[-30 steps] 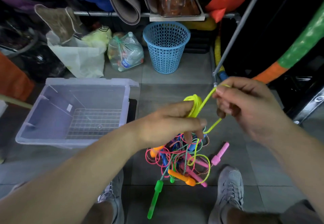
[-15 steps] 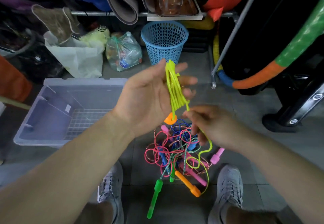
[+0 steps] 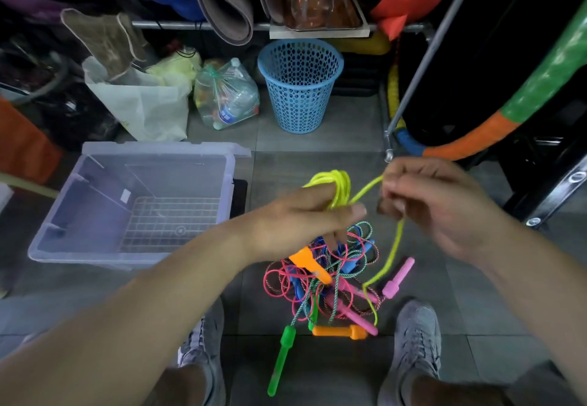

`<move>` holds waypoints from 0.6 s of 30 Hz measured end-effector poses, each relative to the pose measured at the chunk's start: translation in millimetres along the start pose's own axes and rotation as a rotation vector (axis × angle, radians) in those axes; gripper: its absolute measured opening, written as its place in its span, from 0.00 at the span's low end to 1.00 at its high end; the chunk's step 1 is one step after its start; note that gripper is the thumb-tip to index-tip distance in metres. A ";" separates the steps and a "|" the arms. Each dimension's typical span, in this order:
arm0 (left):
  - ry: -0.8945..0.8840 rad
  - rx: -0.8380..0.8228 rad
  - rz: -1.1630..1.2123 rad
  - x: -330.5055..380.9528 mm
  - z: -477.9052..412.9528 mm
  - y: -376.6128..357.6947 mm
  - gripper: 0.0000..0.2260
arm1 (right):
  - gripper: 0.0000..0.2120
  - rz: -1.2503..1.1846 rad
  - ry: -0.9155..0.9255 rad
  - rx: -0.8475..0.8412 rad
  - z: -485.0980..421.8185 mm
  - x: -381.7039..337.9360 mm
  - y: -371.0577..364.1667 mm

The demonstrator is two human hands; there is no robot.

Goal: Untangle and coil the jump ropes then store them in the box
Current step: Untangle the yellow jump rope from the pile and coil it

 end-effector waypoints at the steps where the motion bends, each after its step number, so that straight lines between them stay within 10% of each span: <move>1: -0.010 -0.037 0.048 3.1 0.5 -5.1 0.24 | 0.09 -0.040 0.026 0.054 -1.4 -0.8 5.6; 6: -0.059 -0.123 0.356 19.4 -2.5 -15.7 0.21 | 0.08 0.124 0.030 0.312 -7.6 6.3 19.9; 12: -0.120 -0.142 0.840 33.4 -5.0 -7.0 0.28 | 0.14 0.257 -0.079 0.228 -8.9 16.9 6.5; 18: -0.229 0.282 1.117 33.8 -16.6 26.5 0.30 | 0.13 0.688 -0.149 0.096 -3.5 28.7 -19.2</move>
Point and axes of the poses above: each hand's wrist, its own z-axis away from the middle knuckle, its own y-axis out of the back of the hand, x = y × z, the point moved 6 cm from there along -z, towards the middle knuckle, and after that the axes turned 11 degrees about -y, right-handed, at the moved point
